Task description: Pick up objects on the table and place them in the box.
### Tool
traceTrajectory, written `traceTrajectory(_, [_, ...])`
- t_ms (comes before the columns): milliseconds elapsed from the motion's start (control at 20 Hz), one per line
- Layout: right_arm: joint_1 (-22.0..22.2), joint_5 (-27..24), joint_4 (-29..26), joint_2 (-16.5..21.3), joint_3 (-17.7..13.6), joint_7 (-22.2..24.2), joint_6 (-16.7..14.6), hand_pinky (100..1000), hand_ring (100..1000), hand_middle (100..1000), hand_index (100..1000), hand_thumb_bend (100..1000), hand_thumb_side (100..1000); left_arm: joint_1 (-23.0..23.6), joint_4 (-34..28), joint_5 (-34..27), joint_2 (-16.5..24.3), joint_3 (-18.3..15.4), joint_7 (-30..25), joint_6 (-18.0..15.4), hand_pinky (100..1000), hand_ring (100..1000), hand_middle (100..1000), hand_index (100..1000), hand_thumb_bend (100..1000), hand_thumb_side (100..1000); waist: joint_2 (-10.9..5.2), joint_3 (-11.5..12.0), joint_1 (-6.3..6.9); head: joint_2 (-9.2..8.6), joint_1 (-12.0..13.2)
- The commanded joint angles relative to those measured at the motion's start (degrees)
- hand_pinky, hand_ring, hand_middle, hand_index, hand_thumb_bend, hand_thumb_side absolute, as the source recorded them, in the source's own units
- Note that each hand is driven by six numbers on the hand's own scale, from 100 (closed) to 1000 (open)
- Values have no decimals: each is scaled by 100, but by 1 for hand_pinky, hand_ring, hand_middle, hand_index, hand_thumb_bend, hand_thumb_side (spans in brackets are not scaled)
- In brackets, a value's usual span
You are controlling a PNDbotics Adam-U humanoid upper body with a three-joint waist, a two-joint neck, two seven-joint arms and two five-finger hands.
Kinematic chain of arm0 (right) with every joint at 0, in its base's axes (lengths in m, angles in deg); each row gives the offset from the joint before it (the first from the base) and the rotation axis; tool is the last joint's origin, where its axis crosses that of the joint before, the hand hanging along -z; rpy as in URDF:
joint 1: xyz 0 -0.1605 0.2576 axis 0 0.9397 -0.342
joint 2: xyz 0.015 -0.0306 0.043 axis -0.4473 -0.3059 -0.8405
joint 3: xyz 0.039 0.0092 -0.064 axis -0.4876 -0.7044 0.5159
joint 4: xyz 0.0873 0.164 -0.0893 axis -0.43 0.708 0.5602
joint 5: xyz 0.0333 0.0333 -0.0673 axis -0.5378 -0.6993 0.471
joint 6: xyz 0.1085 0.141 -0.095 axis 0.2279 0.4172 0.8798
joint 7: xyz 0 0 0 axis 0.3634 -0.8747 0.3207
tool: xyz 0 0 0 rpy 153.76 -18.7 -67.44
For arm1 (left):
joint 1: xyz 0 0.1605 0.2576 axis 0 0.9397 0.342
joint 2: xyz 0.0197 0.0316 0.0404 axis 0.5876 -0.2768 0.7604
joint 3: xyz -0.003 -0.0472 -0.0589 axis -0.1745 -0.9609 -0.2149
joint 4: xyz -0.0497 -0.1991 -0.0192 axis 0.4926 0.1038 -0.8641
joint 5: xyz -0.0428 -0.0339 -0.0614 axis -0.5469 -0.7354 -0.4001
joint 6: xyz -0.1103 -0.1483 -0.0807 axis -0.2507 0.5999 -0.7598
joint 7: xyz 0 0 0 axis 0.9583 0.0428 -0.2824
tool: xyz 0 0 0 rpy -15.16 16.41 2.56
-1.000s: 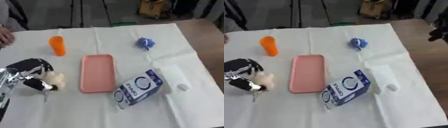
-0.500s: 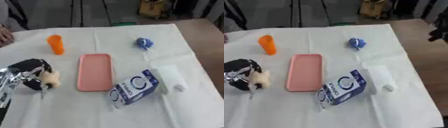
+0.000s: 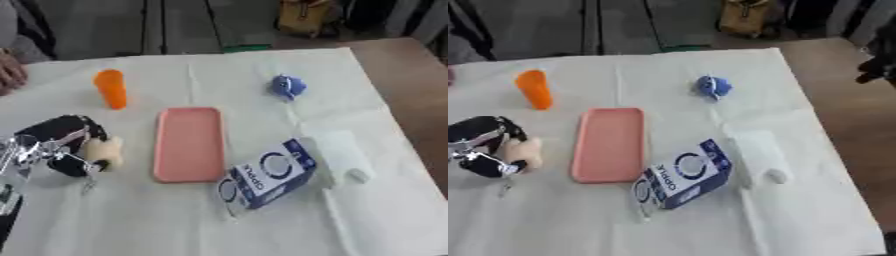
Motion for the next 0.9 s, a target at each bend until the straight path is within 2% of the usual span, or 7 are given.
traceTrajectory(50, [-29, -1, -55, 88, -8, 23, -14, 463, 519, 742, 923, 322, 657, -448, -663, -596, 184, -3, -51, -4, 500, 345, 430, 553, 100, 188, -91, -7, -5, 24, 14])
traceTrajectory(200, [-35, -11, -51, 84, 6, 38, -13, 463, 519, 742, 923, 321, 658, -825, -862, -920, 95, 197, 17, 95, 505, 357, 441, 567, 100, 182, -104, -35, -6, 24, 43])
traceTrajectory(450, [-48, -26, -50, 80, 17, 52, -13, 463, 519, 742, 923, 320, 658, -1084, -567, -826, -131, 588, 387, 206, 512, 373, 456, 585, 100, 176, -109, -115, -3, 24, 73])
traceTrajectory(650, [-53, -29, -50, 81, 15, 47, -11, 463, 519, 742, 923, 319, 658, -1037, -135, -305, -283, 1044, 712, 48, 524, 399, 470, 612, 152, 181, -96, -171, 3, 24, 83])
traceTrajectory(900, [-66, -33, -52, 79, 23, 57, -12, 463, 519, 742, 923, 318, 658, -959, 269, 276, -375, 1312, 1304, -187, 527, 405, 476, 617, 167, 183, -91, -171, 5, 24, 80])
